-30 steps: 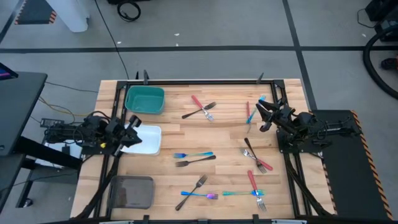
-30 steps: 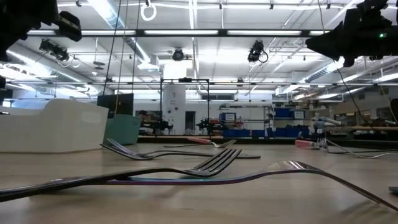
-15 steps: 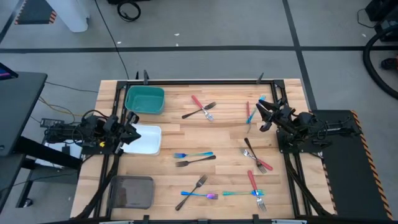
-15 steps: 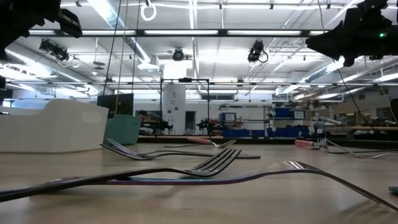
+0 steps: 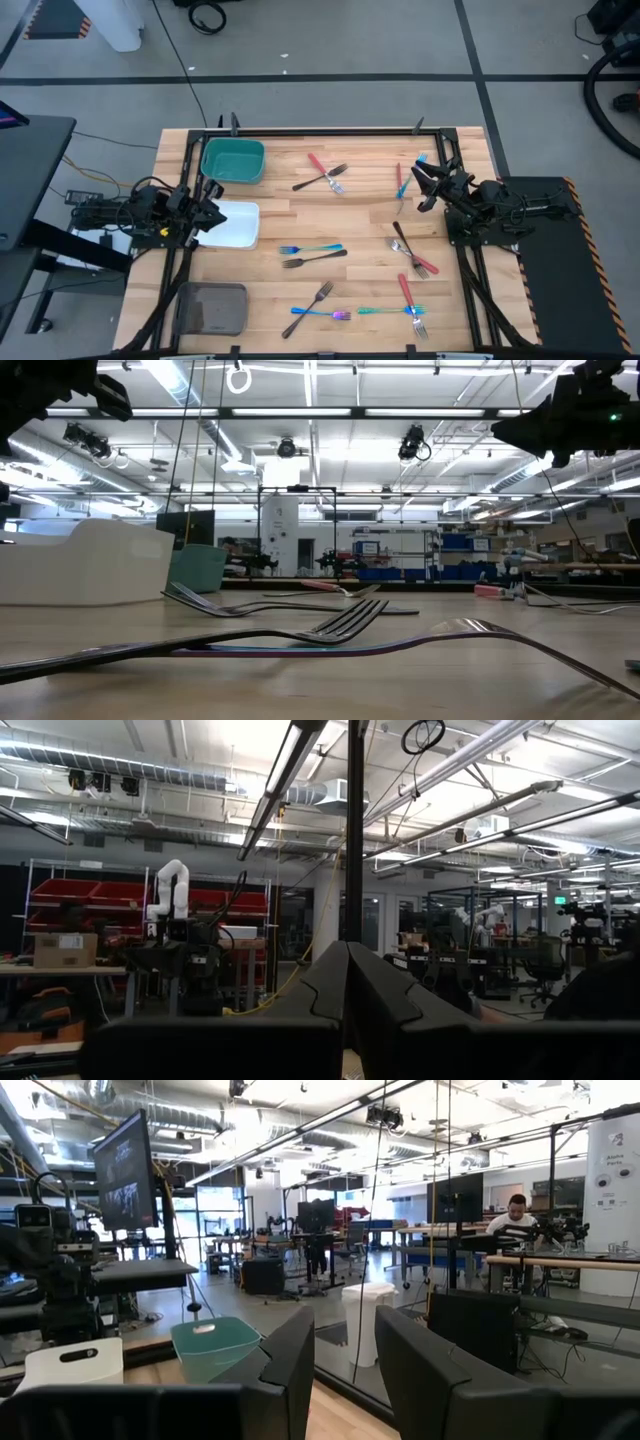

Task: Sort silverware by color (type)
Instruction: Put the blue fork into the white bin

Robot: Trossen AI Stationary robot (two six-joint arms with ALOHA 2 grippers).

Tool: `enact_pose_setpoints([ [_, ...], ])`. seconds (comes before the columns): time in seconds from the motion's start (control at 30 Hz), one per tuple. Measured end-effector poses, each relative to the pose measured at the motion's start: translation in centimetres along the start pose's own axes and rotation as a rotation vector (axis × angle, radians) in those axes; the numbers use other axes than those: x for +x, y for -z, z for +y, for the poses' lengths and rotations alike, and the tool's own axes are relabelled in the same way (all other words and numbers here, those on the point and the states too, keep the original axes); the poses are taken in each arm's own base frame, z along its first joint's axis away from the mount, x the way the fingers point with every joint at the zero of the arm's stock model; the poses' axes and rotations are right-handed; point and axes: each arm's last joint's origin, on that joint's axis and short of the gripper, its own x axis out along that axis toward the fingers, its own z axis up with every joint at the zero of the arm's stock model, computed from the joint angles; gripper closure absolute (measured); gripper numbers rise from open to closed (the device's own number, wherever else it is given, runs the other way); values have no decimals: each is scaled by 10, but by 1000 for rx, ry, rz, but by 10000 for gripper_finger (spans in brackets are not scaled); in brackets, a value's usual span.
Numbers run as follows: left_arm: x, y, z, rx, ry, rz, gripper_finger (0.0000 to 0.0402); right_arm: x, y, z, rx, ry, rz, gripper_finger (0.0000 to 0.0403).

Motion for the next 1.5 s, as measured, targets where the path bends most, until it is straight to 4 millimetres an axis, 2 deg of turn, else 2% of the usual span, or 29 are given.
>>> enact_pose_setpoints([
  [0.3, 0, 0, -2, -5, 56, 9, 381, 0, 0, 0, -1, 0, 1, 285],
  [0.43, 0, 0, -2, -96, 62, 13, 381, 0, 0, 0, -1, 0, 1, 285],
  [0.53, 0, 0, -2, -91, 61, 13, 381, 0, 0, 0, -1, 0, 1, 285],
  [0.77, 0, 0, 1, -73, -18, -3, 381, 0, 0, 0, -6, 0, 1, 285],
  [1.1, 0, 0, 1, -82, -19, -3, 381, 0, 0, 0, -80, 0, 1, 285],
  [1.3, 0, 0, 1, -96, -19, -3, 381, 0, 7, 1, 9, -10, 59, 285],
  [1.5, 0, 0, 1, -96, -19, -3, 381, 0, 9, 1, 13, -12, 78, 285],
])
